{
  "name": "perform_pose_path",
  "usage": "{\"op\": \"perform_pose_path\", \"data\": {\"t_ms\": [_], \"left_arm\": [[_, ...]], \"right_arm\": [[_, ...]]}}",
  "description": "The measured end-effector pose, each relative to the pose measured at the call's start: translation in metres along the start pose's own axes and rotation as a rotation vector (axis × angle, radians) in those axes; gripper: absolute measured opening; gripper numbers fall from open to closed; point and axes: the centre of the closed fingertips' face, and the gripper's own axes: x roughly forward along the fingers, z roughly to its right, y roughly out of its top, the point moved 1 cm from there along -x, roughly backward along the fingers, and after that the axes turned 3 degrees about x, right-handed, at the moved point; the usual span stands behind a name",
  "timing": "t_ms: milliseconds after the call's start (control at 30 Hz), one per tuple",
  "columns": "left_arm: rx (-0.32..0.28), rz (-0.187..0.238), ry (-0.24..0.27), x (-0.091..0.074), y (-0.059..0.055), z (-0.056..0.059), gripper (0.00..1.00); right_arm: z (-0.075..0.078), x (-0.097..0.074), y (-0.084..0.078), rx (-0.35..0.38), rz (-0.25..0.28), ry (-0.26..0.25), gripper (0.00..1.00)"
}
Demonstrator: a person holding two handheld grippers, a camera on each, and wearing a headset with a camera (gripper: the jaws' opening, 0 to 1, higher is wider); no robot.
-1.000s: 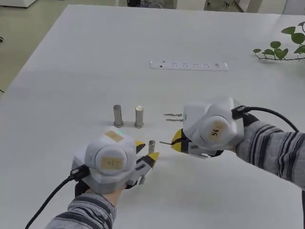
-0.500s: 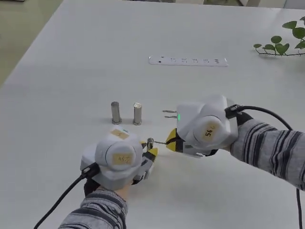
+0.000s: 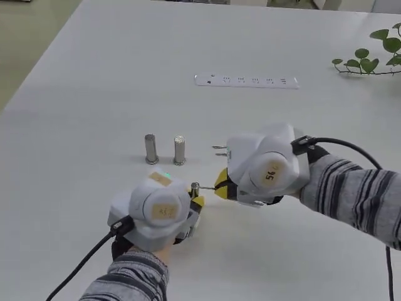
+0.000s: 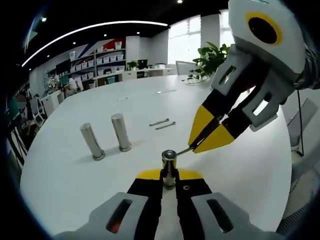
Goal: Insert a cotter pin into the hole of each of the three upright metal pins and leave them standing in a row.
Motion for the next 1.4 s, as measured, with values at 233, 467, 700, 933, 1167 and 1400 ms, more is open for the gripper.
{"op": "perform_pose_path", "data": {"t_ms": [233,467,700,933,1167,1400], "left_arm": [[0.006,0.002,-0.011,0.001,0.000,0.001,0.05],[0.011,0.006,-0.012,0.001,0.000,0.001,0.05],[0.009,0.011,-0.011,0.001,0.000,0.001,0.05],[0.005,0.014,-0.009,0.002,0.001,0.002,0.05],[-0.001,0.016,-0.005,0.002,0.002,0.003,0.05],[0.001,0.017,-0.004,0.003,0.002,0.003,0.05]], "right_arm": [[0.000,-0.002,0.009,-0.012,0.021,0.004,0.00],[0.000,0.002,0.012,-0.008,0.029,0.007,0.00],[-0.001,0.005,0.016,0.006,0.035,0.011,0.00],[0.000,0.008,0.019,0.055,0.044,0.011,0.00],[0.001,0.009,0.019,0.028,0.051,0.012,0.00],[0.000,0.005,0.016,0.042,0.046,0.014,0.03]]}}
